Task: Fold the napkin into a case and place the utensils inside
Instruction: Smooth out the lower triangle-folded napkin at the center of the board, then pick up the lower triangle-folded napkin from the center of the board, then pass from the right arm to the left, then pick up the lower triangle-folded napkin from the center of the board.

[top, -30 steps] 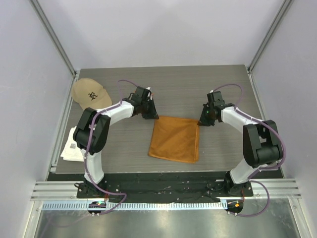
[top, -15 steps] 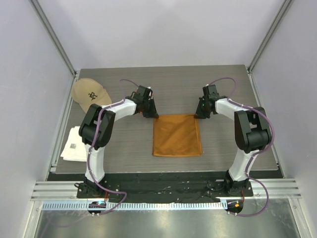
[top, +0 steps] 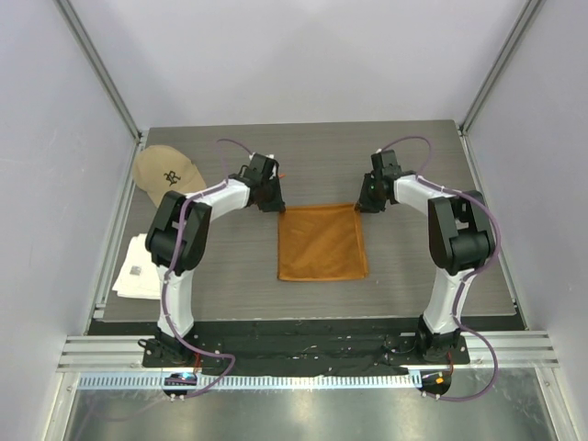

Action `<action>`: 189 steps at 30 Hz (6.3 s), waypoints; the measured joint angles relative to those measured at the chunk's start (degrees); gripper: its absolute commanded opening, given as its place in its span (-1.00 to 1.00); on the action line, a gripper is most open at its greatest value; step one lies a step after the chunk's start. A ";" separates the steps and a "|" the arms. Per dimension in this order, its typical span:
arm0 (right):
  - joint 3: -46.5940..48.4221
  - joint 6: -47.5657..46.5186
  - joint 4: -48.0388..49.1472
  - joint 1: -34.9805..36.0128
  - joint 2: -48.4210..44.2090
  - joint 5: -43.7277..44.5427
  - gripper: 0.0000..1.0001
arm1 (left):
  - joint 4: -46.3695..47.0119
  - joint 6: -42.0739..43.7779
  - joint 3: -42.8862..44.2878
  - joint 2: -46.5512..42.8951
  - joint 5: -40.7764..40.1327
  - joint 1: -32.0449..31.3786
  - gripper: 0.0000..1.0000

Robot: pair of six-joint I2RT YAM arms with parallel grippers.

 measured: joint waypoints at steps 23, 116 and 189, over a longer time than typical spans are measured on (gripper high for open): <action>-13.51 -7.85 -5.88 17.57 -17.16 2.78 0.46 | -5.97 0.55 -24.83 -32.89 -4.24 -16.09 -0.03; -4.15 -64.57 -18.58 20.90 -2.45 -58.25 -0.97 | 4.39 -10.82 -50.62 -66.20 7.10 -3.50 0.09; -27.98 -35.78 7.02 15.54 -35.63 -35.91 0.99 | -13.25 22.21 -18.27 -24.57 17.73 -15.04 -0.87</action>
